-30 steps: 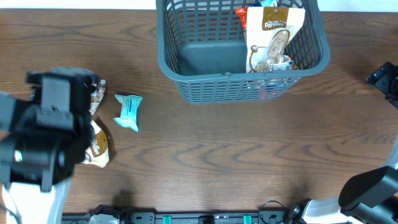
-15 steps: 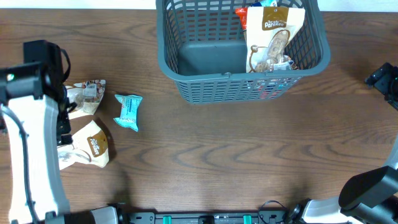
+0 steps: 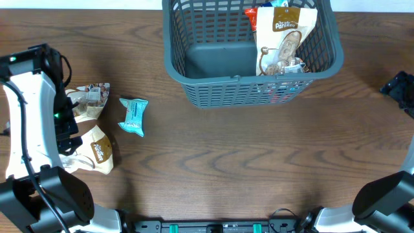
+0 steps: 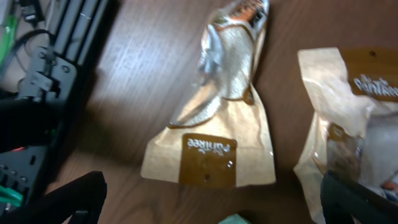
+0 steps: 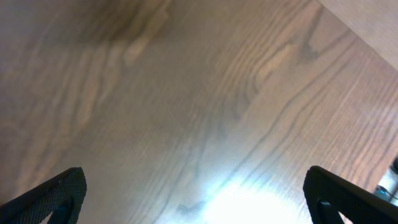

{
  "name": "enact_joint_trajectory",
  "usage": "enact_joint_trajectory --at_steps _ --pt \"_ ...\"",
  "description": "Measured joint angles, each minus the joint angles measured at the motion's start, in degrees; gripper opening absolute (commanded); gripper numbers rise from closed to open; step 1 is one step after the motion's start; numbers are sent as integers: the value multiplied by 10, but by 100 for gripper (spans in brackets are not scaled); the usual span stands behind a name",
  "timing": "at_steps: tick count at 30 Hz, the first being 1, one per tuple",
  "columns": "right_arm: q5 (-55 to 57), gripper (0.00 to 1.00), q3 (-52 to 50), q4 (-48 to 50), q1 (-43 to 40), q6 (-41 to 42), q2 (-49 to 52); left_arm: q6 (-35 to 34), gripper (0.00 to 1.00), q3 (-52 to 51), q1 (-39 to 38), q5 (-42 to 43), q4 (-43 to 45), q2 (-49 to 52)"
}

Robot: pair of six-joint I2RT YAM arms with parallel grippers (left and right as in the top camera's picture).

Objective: Pack container
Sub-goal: 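Move the left gripper over the left beige wrappers, then lower the left gripper and grasp the beige rice package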

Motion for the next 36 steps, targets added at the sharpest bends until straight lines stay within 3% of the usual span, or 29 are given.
enact_joint_trajectory --at_steps 7,14,24,36 --pt "12 99 -34 3 0 0 0 15 99 -49 6 0 -5 0" --pt "12 99 -48 3 0 0 0 125 99 -144 6 6 83 0" --pt "12 99 -48 -2 0 0 0 247 100 -205 6 9 172 -43" --pt "14 99 -48 -1 0 0 0 227 100 -337 7 8 271 -94"
